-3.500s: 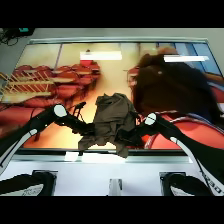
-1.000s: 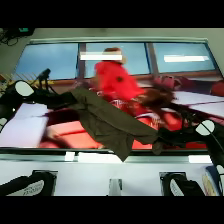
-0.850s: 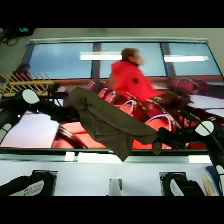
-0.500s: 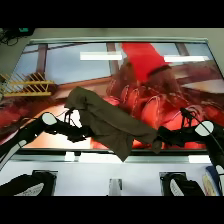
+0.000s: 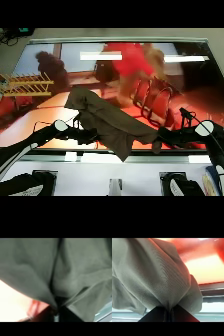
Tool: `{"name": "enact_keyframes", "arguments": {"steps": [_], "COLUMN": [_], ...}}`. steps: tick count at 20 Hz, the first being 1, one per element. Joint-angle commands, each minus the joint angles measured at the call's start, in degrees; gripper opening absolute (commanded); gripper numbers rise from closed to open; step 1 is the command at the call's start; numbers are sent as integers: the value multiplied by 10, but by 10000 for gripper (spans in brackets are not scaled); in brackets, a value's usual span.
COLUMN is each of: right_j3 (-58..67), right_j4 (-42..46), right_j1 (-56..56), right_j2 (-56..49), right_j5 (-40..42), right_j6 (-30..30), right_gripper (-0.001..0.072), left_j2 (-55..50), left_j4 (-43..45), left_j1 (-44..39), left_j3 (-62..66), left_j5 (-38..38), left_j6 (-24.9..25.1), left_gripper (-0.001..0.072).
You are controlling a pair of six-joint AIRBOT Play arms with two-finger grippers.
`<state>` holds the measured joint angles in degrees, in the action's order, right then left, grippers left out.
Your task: Fold the shirts.
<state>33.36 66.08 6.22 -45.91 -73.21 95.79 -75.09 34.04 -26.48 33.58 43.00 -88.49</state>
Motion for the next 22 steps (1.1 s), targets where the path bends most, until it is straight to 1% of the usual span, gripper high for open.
{"name": "enact_keyframes", "arguments": {"steps": [1, 2, 4, 6, 7, 9, 11, 12, 13, 14, 15, 16, 17, 18, 20, 22], "right_j3": [0, 2, 24, 86, 133, 267, 431, 524, 596, 658, 714, 752, 780, 793, 794, 794], "right_j4": [0, 0, 0, 0, 0, 0, 0, 0, 1, 11, 28, 41, 56, 75, 128, 169], "right_j1": [0, 0, 0, 0, 0, 0, 0, 0, 0, 0, 0, 0, 0, 0, 0, 0], "right_j2": [0, 0, 0, 0, 0, 0, 0, 0, 0, 0, 0, 0, 0, 5, 20, 27], "right_j5": [-3, -3, -4, -3, 2, 34, 116, 177, 227, 258, 261, 239, 198, 155, 75, 26], "right_j6": [0, 0, -11, -29, -33, -33, -32, -28, -29, -29, -28, -28, -28, -27, -8, -6], "right_gripper": [28, 27, 27, 27, 27, 27, 27, 27, 27, 27, 27, 27, 27, 27, 27, 27], "left_j2": [0, 10, 65, 155, 199, 282, 336, 349, 354, 353, 351, 349, 350, 353, 352, 347], "left_j4": [-6, -6, 4, 53, 72, 73, 73, 73, 73, 76, 76, 76, 75, 76, 76, 76], "left_j1": [-3, 1, 21, 67, 96, 162, 223, 249, 268, 282, 293, 299, 300, 300, 300, 300], "left_j3": [1, 4, 27, 93, 141, 270, 433, 527, 612, 697, 756, 798, 819, 819, 807, 788], "left_j5": [-17, -14, -14, 16, 41, 56, 23, -7, -31, -50, -61, -64, -63, -57, -8, 29], "left_j6": [20, 36, 97, 166, 187, 188, 175, 163, 163, 165, 164, 164, 162, 149, 141, 138], "left_gripper": [37, 36, 34, 34, 34, 34, 35, 35, 35, 35, 36, 35, 35, 35, 35, 36]}}
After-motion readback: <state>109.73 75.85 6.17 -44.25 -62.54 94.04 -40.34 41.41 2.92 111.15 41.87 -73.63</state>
